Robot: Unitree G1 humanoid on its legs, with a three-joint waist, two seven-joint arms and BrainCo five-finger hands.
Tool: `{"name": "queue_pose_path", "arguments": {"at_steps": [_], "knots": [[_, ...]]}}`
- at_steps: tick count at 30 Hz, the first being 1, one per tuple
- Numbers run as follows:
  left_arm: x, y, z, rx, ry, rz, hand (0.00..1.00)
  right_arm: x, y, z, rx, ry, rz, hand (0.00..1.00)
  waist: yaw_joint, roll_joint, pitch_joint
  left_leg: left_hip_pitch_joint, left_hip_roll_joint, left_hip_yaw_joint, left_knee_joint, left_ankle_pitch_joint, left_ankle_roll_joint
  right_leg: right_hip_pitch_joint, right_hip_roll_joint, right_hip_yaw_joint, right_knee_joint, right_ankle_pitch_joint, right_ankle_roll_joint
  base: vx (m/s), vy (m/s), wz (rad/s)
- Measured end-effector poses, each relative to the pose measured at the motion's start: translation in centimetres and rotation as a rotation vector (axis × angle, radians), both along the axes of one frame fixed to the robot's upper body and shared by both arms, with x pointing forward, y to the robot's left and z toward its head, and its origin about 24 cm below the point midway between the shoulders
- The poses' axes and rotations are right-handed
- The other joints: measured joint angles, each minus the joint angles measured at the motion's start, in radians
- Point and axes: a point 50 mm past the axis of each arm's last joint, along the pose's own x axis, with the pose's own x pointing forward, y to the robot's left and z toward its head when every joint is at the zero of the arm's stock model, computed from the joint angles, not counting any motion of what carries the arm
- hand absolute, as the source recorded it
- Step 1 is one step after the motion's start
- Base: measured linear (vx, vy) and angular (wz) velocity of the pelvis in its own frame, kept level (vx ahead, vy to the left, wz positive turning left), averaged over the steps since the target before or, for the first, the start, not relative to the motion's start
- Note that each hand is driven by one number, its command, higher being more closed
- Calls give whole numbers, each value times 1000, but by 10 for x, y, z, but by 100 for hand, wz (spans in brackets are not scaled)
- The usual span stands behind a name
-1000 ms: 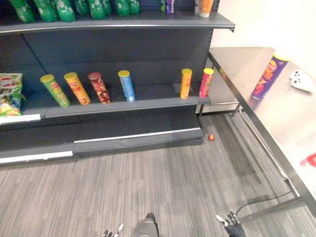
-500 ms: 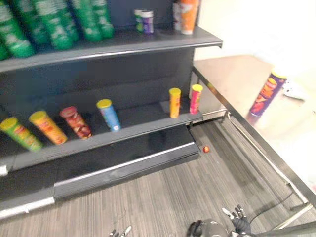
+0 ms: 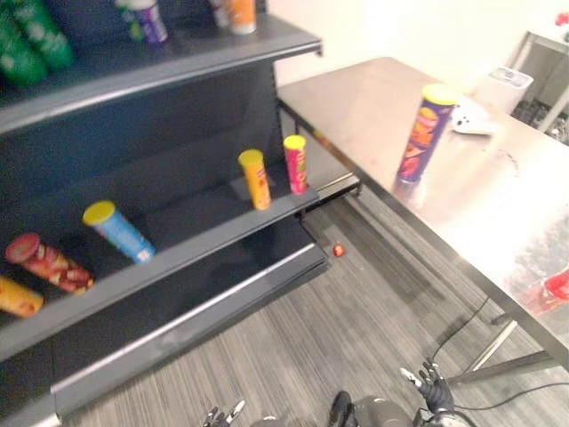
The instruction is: Put the gum and the chips on the shelf.
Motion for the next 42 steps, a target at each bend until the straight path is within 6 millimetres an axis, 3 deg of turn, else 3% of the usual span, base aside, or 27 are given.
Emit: {"name": "queue_pose_path", "arguments": {"at_steps": [1, 3, 6, 12, 14, 15, 17, 18, 22, 26, 28, 29, 34, 42], "knots": [[-2, -4, 0, -15, -10, 22, 0, 0, -2, 1, -6, -4, -7, 0, 2, 22, -3, -55, 9, -37, 97, -10, 4, 19, 16, 61, -9, 11, 1, 219, -17, -130], [0, -9, 0, -35, -24, 38, 0, 0, -2, 1, -8, 1, -11, 0, 3, 33, -4, -99, 2, -98, 105, -56, 6, 37, 39, 148, -13, 12, 2, 248, -6, -153], [1, -6, 2, -33, -44, 49, 0, -3, 0, 0, -2, 12, -14, 0, 14, 15, -7, -116, -32, -209, -73, -107, 6, 74, 73, 307, -27, 8, 10, 245, 21, -154], [-1, -1, 5, -25, -77, 70, 0, -5, 5, -2, 11, 26, 7, 0, 30, -20, -8, -115, -105, -427, -462, -90, -6, 120, 85, 589, -34, -36, 46, 242, 198, -159], [-3, -4, 4, -28, -75, 70, 0, -5, 5, -2, 10, 25, 7, 0, 30, -7, -15, -88, -93, -428, -586, -21, -3, 98, 77, 585, 29, -88, 74, 206, 289, -104], [-4, 0, 5, -24, -78, 79, 0, -7, 7, -4, 16, 40, -1, 0, 32, -12, -25, -68, -88, -386, -594, 38, -34, 80, 60, 584, 103, -125, 103, 231, 343, -87], [-6, 6, 6, -10, -80, 74, 0, -12, 14, -7, 38, 55, -15, 0, 52, -43, -46, -50, -104, -320, -591, 14, -13, 58, 6, 520, 106, -132, 124, 209, 312, -93], [-4, 9, 6, 0, -91, 66, 0, -14, 18, -8, 49, 59, -45, 0, 55, -59, -56, -35, -109, -277, -587, -10, -1, 69, -19, 510, 61, -109, 156, 162, 257, -103], [1, 9, 4, -7, -82, 57, 0, -22, 18, -10, 41, 72, -107, 0, 51, -61, -64, -5, -113, -201, -601, -35, 28, 64, -44, 495, 18, -36, 205, 87, 179, -65], [4, 7, 3, -13, -81, 43, 0, -24, 15, -10, 34, 66, -126, 0, 57, -48, -65, 34, -91, -105, -650, -30, 36, 42, -60, 347, -14, 30, 198, -8, 69, -64], [1, 9, 3, -6, -73, 46, 0, -25, 14, -10, 34, 70, -133, 0, 58, -61, -72, 69, -90, -33, -663, -25, 43, 43, -131, 176, -12, 13, 168, -23, 17, -79], [-1, 10, 3, -3, -68, 44, 0, -26, 15, -11, 34, 79, -130, 0, 59, -65, -73, 78, -99, -29, -665, -25, 43, 46, -141, 172, -28, 24, 184, -30, -4, -62], [3, 0, 1, -26, -58, -19, 0, -32, 0, -15, -4, 134, -210, 0, 53, -44, -83, 92, -104, -115, -734, 5, 25, 73, -98, 177, -131, 77, 175, -42, -45, -7], [1, 4, 0, -25, -27, -18, 0, -34, 0, -18, -23, 187, -252, 0, 57, -62, -82, 96, -140, -132, -789, 34, 35, 117, -109, 171, -261, 151, 199, -26, 42, 3]]}}
